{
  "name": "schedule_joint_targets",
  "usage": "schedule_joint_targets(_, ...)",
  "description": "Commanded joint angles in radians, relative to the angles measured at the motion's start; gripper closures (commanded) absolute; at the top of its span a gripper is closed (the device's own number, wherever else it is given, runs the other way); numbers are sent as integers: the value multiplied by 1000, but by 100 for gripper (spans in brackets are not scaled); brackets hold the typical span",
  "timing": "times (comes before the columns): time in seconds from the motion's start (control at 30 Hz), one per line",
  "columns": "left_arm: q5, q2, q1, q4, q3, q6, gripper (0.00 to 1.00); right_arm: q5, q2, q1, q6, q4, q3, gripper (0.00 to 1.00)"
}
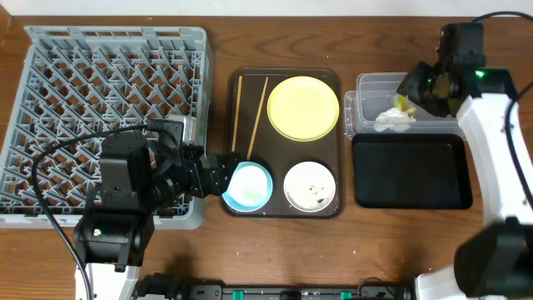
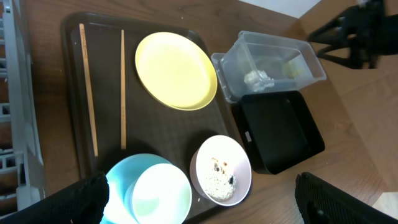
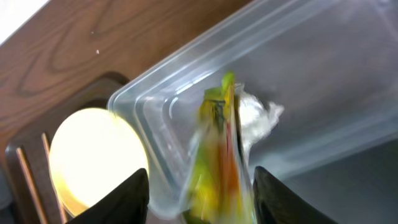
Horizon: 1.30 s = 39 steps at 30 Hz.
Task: Sort waste into correct bins and load items into the dishwasher
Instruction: 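Carry the trash to the clear bin and release it with the right gripper, then move the right gripper to the white rice bowl and grasp its rim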
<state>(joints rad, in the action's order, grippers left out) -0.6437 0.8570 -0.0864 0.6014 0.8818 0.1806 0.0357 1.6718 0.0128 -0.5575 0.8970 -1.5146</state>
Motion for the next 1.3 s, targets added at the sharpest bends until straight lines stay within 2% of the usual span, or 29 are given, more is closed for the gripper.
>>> schedule_joint_targets(0.0,8,-1,-2,0,20,-3,4,-92,-54,-13,1,16,-5,53)
schedule_joint_targets(0.2,8,-1,-2,0,20,-3,4,-82,-18,-13,3,-12,5,59)
schedule_joint_targets(0.27,8,-1,-2,0,20,-3,4,40,-9,-24,64,-12,6,65)
schedule_joint_targets(0.4,8,-1,-2,0,20,-3,4,291,-10,-92,277,-18,6,65)
schedule_joint_targets(0.5,8,-1,-2,0,20,-3,4,437,-6,-177,348,58,6,65)
schedule_joint_targets(0.67,8,-1,-2,0,20,-3,4,311,5,-387,363,213,18,62)
schedule_joint_targets(0.8,8,-1,-2,0,20,-3,4,157,18,-561,295,217,65,60)
schedule_joint_targets(0.9,8,-1,-2,0,20,-3,4,34,27,-672,228,175,122,59)
schedule_joint_targets(1.03,8,-1,-2,0,20,-3,4,12,32,-767,214,58,212,58)
schedule_joint_targets(1.27,8,-1,-2,0,20,-3,4,13,32,-803,213,-109,348,51)
